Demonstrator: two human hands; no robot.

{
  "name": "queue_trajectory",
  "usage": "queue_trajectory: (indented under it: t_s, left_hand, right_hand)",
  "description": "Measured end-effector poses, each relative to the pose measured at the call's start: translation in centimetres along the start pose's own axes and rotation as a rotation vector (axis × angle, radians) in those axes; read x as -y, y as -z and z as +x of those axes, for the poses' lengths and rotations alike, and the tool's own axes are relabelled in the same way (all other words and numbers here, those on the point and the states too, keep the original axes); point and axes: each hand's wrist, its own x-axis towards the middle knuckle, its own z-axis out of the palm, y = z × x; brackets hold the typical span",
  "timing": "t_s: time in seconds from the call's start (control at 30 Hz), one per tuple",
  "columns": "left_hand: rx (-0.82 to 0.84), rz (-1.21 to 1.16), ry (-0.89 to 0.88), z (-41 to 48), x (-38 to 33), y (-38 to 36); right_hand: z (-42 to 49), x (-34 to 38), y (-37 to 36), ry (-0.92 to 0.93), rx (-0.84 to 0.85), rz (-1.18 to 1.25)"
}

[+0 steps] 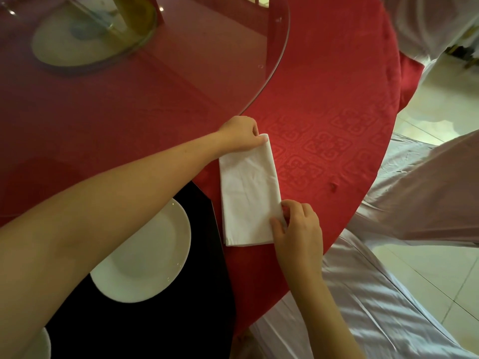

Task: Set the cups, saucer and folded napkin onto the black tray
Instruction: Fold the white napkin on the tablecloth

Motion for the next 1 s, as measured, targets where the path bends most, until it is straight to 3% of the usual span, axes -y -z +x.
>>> queue_trajectory:
  t_s: [0.1, 0.43, 0.67, 0.87, 1.0]
  left_hand:
    - [0.109, -0.053, 0.05, 0.7, -0.3, 0.5]
    - [0.248, -0.419, 0.316, 1.9, -0.7, 1.0]
    - [0.053, -0.554, 0.24, 1.1, -0.6, -0.8]
    - [-0.276, -0.214, 0.023, 0.6, -0.4, -3.8]
    - [-0.411, -0.069, -0.066, 0.9, 0.0, -5.4]
  right_hand:
    - [-0.1, 0.0, -0.1, 0.001, -0.01, 0.002]
    - [-0.1, -0.3, -0.2, 0.014, -0.019, 0.022]
    - [-0.3, -0.3, -0.1, -0.021, -0.025, 0.051]
    - [-0.5, -0.4, 0.3, -0.053, -0.009, 0.034]
    - [-0.3, -1.1, 1.1, -0.087, 0.025, 0.026]
